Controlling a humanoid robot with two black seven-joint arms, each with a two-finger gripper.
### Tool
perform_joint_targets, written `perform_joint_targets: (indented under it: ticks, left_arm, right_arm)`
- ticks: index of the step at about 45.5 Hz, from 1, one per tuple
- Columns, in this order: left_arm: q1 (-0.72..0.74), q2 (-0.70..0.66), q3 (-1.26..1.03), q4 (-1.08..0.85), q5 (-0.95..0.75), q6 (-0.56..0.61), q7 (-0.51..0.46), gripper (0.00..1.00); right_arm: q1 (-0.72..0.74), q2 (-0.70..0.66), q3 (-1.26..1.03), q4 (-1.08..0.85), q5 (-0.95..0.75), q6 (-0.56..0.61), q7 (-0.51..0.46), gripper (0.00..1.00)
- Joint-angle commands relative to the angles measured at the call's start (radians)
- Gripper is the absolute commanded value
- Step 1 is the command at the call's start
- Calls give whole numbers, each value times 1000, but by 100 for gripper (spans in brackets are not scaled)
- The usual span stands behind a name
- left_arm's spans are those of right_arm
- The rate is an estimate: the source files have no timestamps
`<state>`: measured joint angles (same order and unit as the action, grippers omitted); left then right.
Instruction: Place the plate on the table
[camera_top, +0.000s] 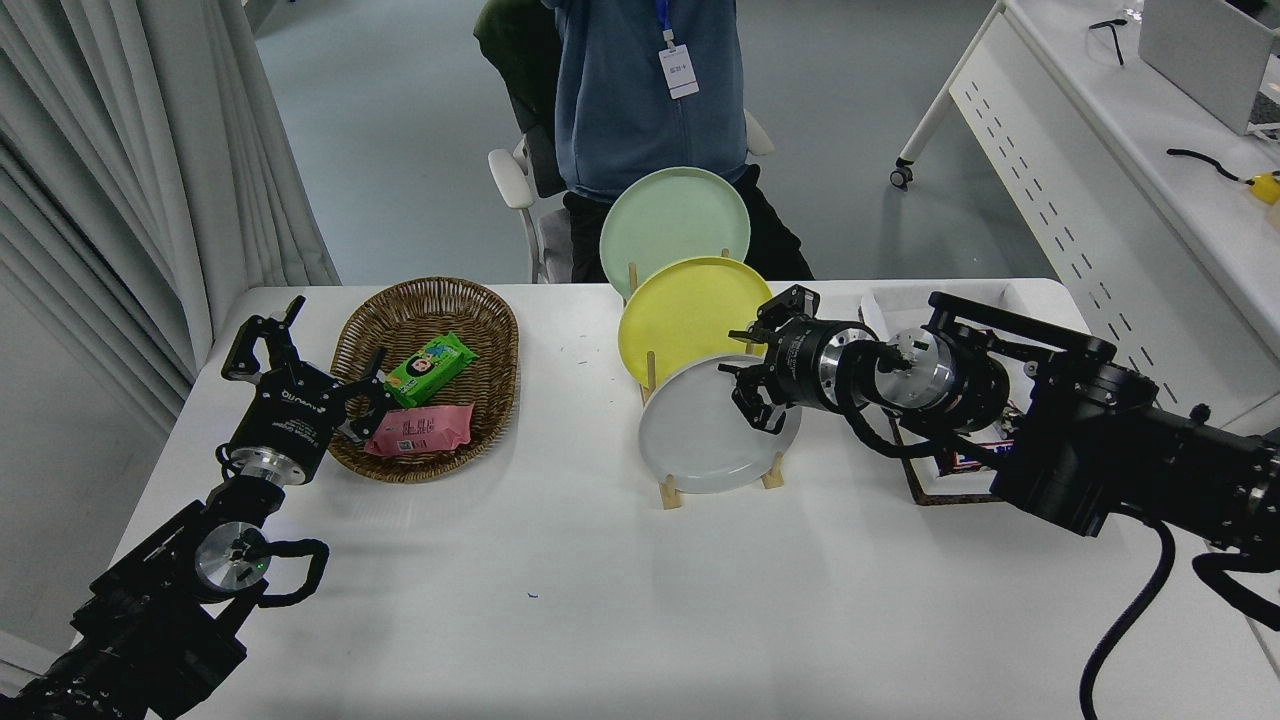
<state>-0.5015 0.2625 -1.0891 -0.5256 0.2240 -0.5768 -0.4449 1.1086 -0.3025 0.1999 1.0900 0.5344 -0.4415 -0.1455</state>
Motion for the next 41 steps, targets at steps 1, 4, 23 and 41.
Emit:
perform_joint_targets:
  ticks: [1, 4, 23, 41]
  left_arm:
    - [0, 1, 0, -1, 0, 0, 0, 100]
    - [0, 0, 0, -1, 0, 0, 0, 100]
    - [0, 0, 0, -1, 0, 0, 0, 100]
    - [0, 0, 0, -1, 0, 0, 0, 100]
  right_arm:
    - [0, 0, -1, -1, 3, 0, -11, 24]
    - [0, 0, -1, -1, 3, 0, -19, 23]
    - [-1, 0, -2, -1, -5, -2, -22, 20]
    - [0, 0, 4, 1, -8, 1, -32, 14]
